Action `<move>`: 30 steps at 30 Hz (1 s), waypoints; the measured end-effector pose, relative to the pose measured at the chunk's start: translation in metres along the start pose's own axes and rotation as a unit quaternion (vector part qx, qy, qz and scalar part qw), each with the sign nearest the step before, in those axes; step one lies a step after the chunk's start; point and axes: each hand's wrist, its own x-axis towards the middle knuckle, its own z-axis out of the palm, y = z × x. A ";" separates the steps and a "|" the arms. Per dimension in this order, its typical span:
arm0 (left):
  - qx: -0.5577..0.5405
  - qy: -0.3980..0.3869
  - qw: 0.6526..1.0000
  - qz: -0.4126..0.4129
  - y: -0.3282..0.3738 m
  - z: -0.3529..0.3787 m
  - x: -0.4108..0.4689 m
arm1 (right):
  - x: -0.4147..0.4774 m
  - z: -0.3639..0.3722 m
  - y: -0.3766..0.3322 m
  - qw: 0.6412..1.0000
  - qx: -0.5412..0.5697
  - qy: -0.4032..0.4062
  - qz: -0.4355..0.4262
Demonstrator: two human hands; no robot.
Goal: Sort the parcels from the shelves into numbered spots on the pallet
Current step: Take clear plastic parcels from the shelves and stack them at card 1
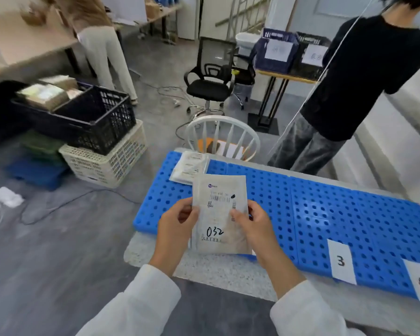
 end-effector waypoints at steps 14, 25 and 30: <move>0.019 0.022 0.998 -0.059 -0.038 -0.049 0.104 | 0.094 0.089 -0.005 0.998 -0.011 -0.039 0.043; 0.114 0.009 0.991 -0.070 -0.053 -0.034 0.247 | 0.236 0.121 -0.015 0.997 -0.010 -0.056 0.053; 0.149 -0.007 0.986 -0.074 -0.078 -0.010 0.312 | 0.298 0.131 0.002 0.996 -0.036 -0.049 0.072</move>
